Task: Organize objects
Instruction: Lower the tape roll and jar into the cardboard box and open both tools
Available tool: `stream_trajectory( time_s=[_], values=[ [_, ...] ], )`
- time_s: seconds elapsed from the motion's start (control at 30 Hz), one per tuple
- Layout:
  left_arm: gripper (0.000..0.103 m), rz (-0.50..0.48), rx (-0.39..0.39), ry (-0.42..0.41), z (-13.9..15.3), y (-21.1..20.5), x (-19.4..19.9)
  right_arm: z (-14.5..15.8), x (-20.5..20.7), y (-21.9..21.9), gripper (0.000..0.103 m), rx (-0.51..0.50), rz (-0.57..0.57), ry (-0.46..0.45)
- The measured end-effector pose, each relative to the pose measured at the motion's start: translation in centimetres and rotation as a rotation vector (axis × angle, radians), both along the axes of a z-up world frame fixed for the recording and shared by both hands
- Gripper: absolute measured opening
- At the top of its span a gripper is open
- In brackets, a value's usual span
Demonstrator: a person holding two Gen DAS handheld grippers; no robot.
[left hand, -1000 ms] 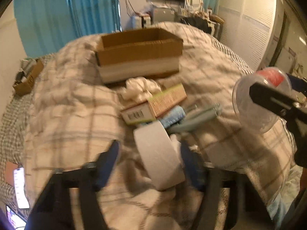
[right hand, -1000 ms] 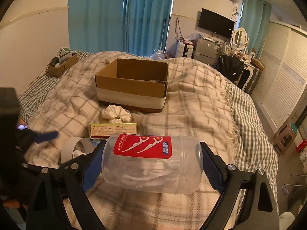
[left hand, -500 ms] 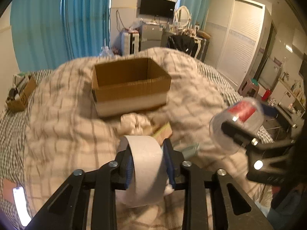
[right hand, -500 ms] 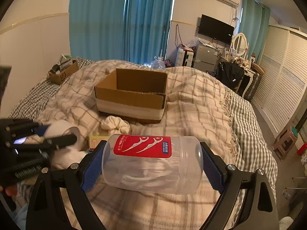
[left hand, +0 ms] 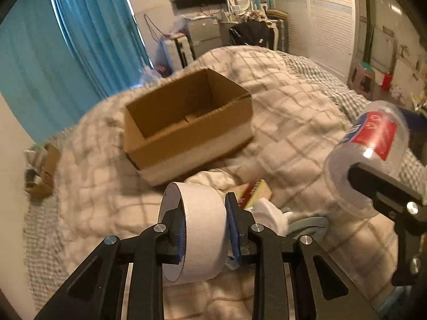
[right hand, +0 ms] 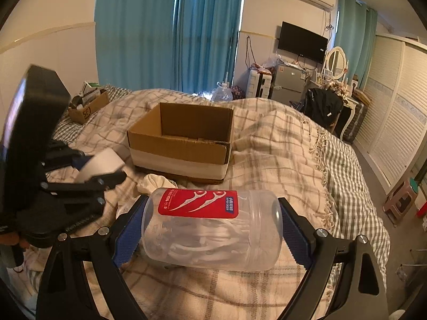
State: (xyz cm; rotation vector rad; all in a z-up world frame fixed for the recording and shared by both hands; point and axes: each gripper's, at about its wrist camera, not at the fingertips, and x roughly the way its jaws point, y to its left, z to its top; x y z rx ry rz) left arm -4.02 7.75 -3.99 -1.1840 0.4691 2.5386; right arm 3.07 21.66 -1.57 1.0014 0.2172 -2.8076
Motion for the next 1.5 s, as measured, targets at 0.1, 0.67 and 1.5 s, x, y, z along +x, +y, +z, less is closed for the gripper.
stream_trajectory(
  time_s=[0.1,0.67,1.5],
  values=[
    [0.026,0.011,0.012,0.011,0.1,-0.4,-0.4,-0.1,-0.8,0.1,0.091,0.006,0.008,-0.01],
    [0.026,0.126,0.117,0.109,6.7,-3.6,-10.8,7.5,-13.6,-2.6,0.091,0.01,0.137,0.056],
    [0.023,0.101,0.12,-0.034,-1.0,-3.1,-23.7,-0.6,-30.7,-4.8,0.091,-0.042,0.186,-0.111]
  ],
)
